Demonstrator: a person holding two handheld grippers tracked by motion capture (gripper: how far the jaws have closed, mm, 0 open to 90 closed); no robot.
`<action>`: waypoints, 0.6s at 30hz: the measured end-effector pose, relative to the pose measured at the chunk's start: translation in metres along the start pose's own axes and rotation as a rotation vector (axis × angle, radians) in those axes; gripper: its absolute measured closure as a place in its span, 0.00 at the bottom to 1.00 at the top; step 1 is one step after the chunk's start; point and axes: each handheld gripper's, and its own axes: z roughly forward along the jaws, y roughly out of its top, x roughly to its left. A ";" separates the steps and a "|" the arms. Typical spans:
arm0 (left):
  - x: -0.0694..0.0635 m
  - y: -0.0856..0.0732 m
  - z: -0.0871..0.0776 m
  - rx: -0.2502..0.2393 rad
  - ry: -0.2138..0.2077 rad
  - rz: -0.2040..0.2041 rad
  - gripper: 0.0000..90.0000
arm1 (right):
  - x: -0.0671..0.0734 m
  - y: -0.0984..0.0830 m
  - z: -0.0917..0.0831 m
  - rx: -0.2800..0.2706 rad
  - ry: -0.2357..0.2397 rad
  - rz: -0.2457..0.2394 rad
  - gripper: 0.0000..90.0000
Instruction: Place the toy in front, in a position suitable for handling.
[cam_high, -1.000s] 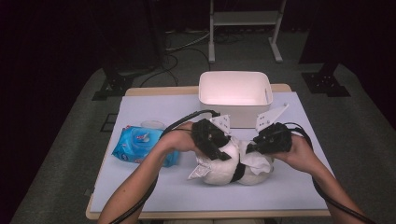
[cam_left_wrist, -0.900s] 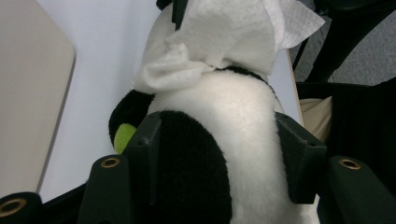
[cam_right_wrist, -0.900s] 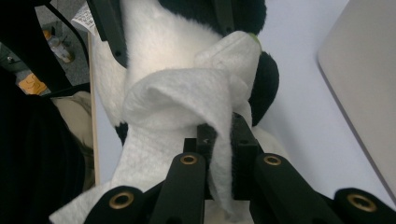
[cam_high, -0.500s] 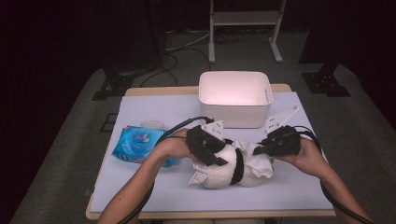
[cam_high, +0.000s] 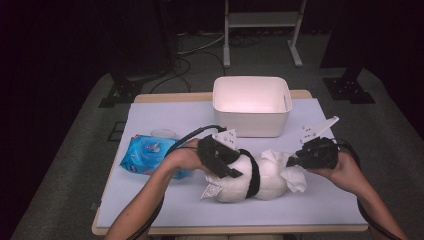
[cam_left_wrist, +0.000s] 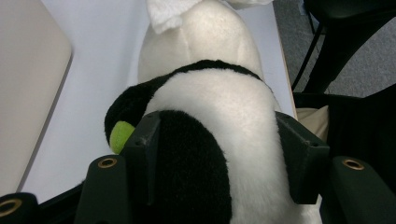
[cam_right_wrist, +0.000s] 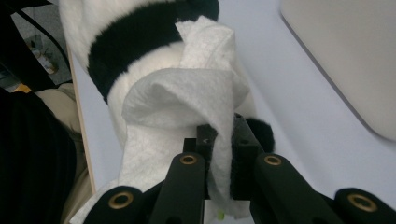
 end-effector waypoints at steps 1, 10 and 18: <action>0.000 0.000 0.000 -0.001 0.000 -0.001 0.44 | -0.001 -0.002 0.000 0.001 0.000 0.004 0.94; 0.001 0.001 0.000 -0.002 -0.002 0.000 0.44 | -0.010 -0.018 0.001 0.020 -0.012 0.040 0.94; 0.002 0.002 0.001 -0.005 -0.006 -0.001 0.44 | -0.001 -0.004 0.000 0.016 0.003 0.008 0.94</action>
